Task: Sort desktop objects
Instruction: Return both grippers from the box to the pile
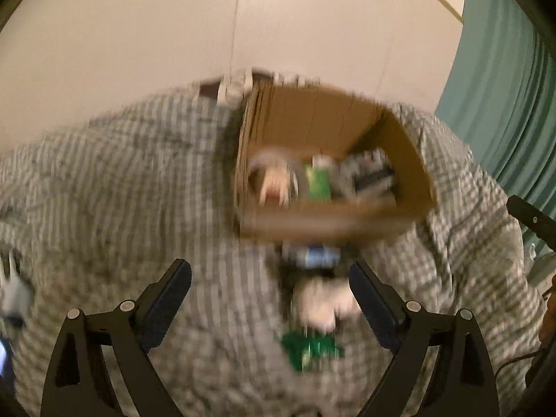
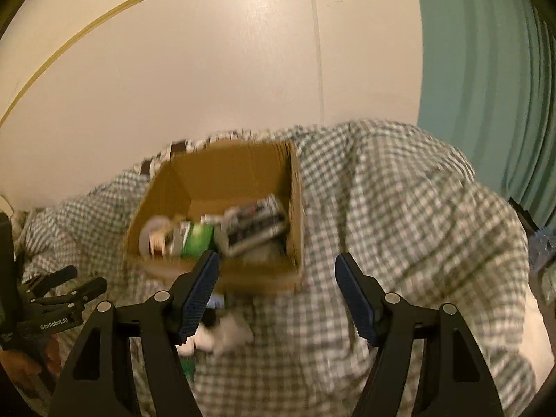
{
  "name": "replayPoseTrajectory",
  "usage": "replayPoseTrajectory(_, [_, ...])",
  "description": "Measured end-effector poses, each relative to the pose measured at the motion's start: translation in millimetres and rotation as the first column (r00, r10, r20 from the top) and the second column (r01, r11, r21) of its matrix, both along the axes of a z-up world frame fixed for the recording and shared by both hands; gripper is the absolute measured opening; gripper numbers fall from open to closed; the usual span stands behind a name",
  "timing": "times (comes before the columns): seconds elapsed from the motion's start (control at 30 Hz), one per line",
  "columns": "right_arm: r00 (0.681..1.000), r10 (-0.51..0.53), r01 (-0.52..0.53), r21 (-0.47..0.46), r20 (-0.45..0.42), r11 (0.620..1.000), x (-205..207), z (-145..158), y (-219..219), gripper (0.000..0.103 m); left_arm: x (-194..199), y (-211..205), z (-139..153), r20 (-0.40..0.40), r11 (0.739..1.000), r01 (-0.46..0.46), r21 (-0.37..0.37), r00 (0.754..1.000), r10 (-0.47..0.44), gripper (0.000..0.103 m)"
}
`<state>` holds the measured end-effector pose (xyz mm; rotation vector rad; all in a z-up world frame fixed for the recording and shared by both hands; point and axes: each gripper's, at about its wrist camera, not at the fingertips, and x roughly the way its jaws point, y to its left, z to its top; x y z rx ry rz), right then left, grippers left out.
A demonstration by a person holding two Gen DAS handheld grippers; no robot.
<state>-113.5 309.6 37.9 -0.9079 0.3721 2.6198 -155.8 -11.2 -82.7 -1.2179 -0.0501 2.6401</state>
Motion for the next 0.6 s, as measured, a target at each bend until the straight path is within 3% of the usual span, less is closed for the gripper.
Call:
replayPoseTrajectory(0.17, [0.999,-0.016,0.017,-0.037,0.051,0.999,39,-35,-17,0.069,48,3,-45,0.122,0.998,0.065,0.007,0.99,-0.066,0.095])
replayPoseTrajectory(0.23, [0.997,-0.022,0.027,-0.067,0.074,0.997,52,-54,-26,0.069,66,10,-68,0.186,0.992,0.129,0.014,0.974,-0.129,0.095])
replayPoseTrajectory(0.33, [0.993,-0.016,0.028,-0.109,0.116,0.994,59,-82,-36,0.069,89,25,-107,0.306,0.976,0.219,-0.004,0.929,-0.208,0.094])
replayPoseTrajectory(0.47, [0.987,0.0,0.02,-0.122,0.163,0.992,57,-102,-42,0.069,92,46,-128,0.365,0.953,0.292,-0.083,0.899,-0.243,0.084])
replayPoseTrajectory(0.53, [0.987,0.008,0.011,-0.115,0.159,0.993,57,-102,-44,0.069,91,50,-134,0.378,0.948,0.304,-0.099,0.892,-0.247,0.074])
replayPoseTrajectory(0.6, [0.987,0.018,-0.001,-0.111,0.157,0.994,56,-102,-47,0.069,88,52,-140,0.403,0.945,0.308,-0.106,0.882,-0.243,0.033])
